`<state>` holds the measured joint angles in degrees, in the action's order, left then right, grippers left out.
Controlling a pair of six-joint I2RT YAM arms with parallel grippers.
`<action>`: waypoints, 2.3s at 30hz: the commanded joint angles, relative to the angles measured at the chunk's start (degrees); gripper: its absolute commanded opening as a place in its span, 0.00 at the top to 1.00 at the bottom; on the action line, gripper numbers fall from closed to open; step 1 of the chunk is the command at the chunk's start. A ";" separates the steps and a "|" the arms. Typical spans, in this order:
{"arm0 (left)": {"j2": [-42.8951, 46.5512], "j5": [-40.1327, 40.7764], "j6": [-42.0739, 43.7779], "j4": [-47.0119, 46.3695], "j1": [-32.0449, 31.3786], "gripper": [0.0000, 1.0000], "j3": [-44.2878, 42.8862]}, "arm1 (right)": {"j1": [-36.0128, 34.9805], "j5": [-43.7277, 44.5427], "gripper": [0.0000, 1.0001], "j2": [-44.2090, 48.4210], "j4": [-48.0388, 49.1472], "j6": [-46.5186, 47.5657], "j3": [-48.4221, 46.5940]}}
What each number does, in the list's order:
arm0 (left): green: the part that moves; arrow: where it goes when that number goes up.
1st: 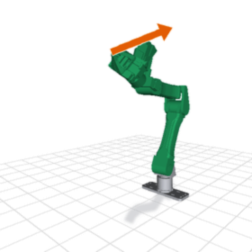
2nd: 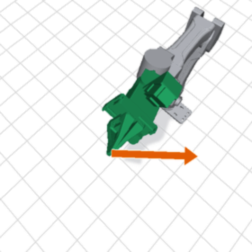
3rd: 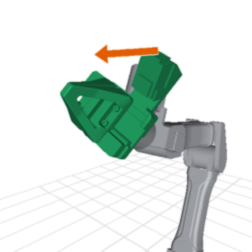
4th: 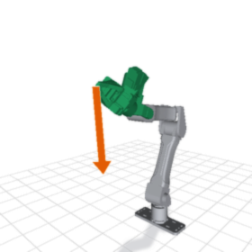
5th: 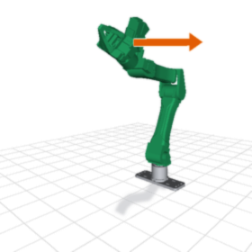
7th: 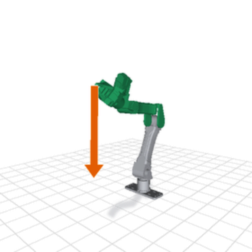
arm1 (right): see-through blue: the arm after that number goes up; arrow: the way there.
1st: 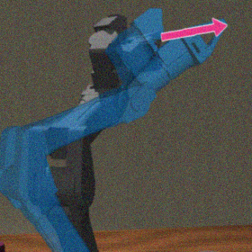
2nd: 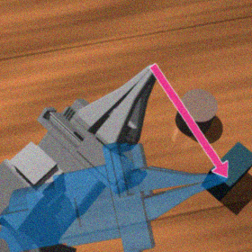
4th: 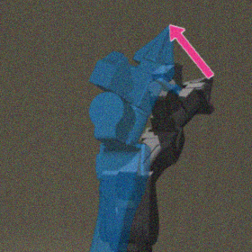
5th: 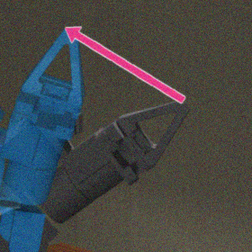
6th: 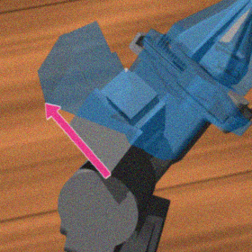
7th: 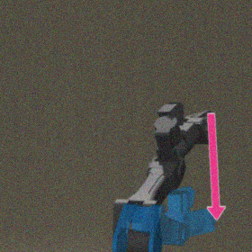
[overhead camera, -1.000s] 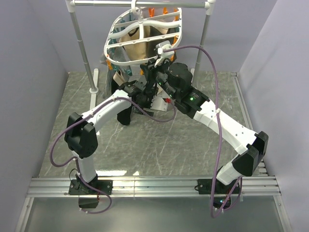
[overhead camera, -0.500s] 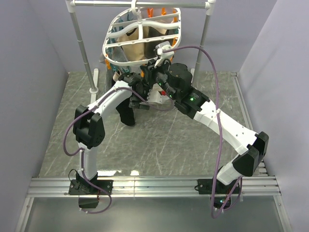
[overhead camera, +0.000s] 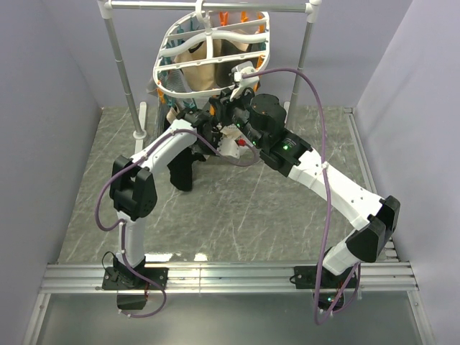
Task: Clip the underwear to the hanger
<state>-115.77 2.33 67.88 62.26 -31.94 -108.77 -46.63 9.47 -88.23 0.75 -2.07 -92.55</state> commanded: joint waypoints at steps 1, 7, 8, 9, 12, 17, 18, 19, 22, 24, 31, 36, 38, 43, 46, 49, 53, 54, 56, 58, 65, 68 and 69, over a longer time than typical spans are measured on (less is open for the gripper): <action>2.03 -2.76 0.59 3.04 -0.05 0.79 -2.06 | -0.21 0.63 1.00 0.16 0.56 -0.13 -0.61; 9.74 -8.29 3.05 -0.02 -0.14 1.00 3.99 | -0.04 1.51 1.00 -0.01 0.65 -0.75 -0.87; 11.34 -8.91 4.18 -1.34 -0.14 1.00 7.83 | 0.05 1.77 1.00 -0.10 0.48 -0.83 -1.05; 13.09 -9.44 4.98 -2.83 -0.22 1.00 10.05 | -0.04 1.95 1.00 -0.37 0.30 -1.36 -1.22; 20.82 -11.90 6.82 -11.52 -0.31 1.00 19.63 | 0.31 2.13 1.00 -0.89 -0.22 -2.76 -2.10; 31.90 -16.55 8.94 -22.24 -0.40 1.00 32.12 | 0.66 2.04 1.00 -1.95 -0.31 -4.09 -3.60; 33.31 -17.61 8.94 -23.49 -0.31 1.00 33.52 | 0.66 1.95 1.00 -2.21 -0.31 -4.35 -3.60; 36.28 -18.75 9.03 -24.98 -0.40 1.00 34.93 | 0.66 1.95 1.00 -2.30 -0.31 -4.44 -3.86; 41.91 -21.66 10.08 -30.34 -0.31 1.00 40.90 | 0.84 2.04 1.00 -2.65 -0.40 -4.79 -4.21; 45.78 -23.41 10.17 -34.37 -0.22 1.00 44.86 | 0.84 1.95 1.00 -2.65 -0.31 -5.14 -4.30; 53.18 -27.19 -2.64 -45.27 0.83 1.00 48.92 | 1.28 1.25 1.00 -2.30 -1.89 -6.11 -4.04; 57.66 -26.68 -12.68 -56.00 1.97 1.00 51.81 | 1.81 -2.18 1.00 -1.78 -2.77 -7.24 -3.95; 58.72 -25.54 -14.26 -61.02 2.06 1.00 54.10 | 1.90 -2.62 1.00 -1.51 -3.04 -7.69 -3.86; 60.83 -22.81 -15.24 -71.03 1.97 1.00 58.57 | 2.33 -4.37 1.00 -0.98 -3.57 -9.01 -3.86; 61.19 -22.90 -12.26 -73.95 2.06 1.00 60.08 | 2.60 -5.51 1.00 -0.98 -4.09 -9.80 -3.86; 60.48 -21.67 -10.58 -75.09 1.97 1.00 60.17 | 2.60 -6.05 1.00 -0.90 -4.36 -9.80 -3.43; 58.99 -19.56 -8.21 -78.51 1.97 1.00 59.82 | 2.69 -6.22 1.00 -0.63 -4.44 -9.62 -2.63; 58.29 -18.95 -7.76 -79.48 1.97 1.00 59.73 | 2.69 -6.48 1.00 -0.72 -4.36 -9.62 -2.55; 57.59 -17.45 -5.31 -82.29 1.53 1.00 59.82 | 2.60 -6.66 1.00 -0.72 -4.53 -9.80 -2.46; 56.71 -16.66 -1.37 -83.96 1.10 1.00 60.25 | 2.60 -6.75 1.00 -0.89 -4.53 -9.89 -2.37; 54.42 -14.55 3.57 -87.12 0.31 1.00 60.52 | 2.60 -7.28 1.00 -1.07 -4.88 -10.06 -2.19; 53.89 -14.37 4.46 -87.04 0.30 1.00 60.26 | 2.60 -7.36 1.00 -0.90 -4.71 -9.98 -1.67; 53.63 -14.37 4.46 -86.61 0.30 1.00 59.91 | 2.69 -7.45 1.00 -0.81 -4.71 -10.06 -1.49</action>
<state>-61.84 -13.17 69.97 -20.56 -31.33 -48.12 -44.58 3.25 -90.13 -2.22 -12.19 -94.48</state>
